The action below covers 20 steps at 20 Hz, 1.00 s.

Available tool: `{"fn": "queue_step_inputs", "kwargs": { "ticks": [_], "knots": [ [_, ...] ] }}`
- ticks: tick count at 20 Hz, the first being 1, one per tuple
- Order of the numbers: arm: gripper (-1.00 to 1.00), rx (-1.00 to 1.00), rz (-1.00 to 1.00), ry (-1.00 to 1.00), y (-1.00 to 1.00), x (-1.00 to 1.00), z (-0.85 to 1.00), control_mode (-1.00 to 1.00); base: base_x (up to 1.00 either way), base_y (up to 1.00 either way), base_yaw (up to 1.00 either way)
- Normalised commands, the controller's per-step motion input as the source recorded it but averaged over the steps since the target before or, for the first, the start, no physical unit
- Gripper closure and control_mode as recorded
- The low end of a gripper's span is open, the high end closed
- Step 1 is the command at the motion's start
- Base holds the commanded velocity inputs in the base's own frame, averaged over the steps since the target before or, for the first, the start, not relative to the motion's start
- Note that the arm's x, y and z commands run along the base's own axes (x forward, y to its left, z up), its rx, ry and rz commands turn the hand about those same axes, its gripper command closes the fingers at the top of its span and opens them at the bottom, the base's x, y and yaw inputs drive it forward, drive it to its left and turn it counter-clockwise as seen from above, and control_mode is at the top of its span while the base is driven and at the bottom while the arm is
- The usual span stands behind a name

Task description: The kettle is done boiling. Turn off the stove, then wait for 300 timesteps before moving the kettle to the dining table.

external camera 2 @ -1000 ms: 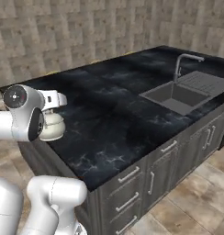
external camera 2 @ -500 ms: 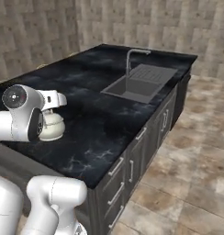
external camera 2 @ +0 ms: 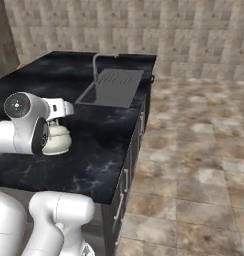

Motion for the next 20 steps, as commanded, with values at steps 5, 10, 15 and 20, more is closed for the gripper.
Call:
{"fn": "queue_step_inputs", "kwargs": {
  "ticks": [5,10,15,20],
  "knots": [
    [1.0,0.0,0.0,0.0,0.0,0.0,0.0,1.0,0.03,0.8,-0.32],
    [1.0,0.0,0.0,0.0,0.0,0.0,0.0,1.0,0.06,0.76,-0.26],
    [1.0,0.0,0.0,0.0,0.0,0.0,0.0,1.0,0.05,0.75,-0.23],
    [1.0,0.0,0.0,0.0,0.0,0.0,0.0,1.0,0.05,0.84,-0.19]
  ]
}}
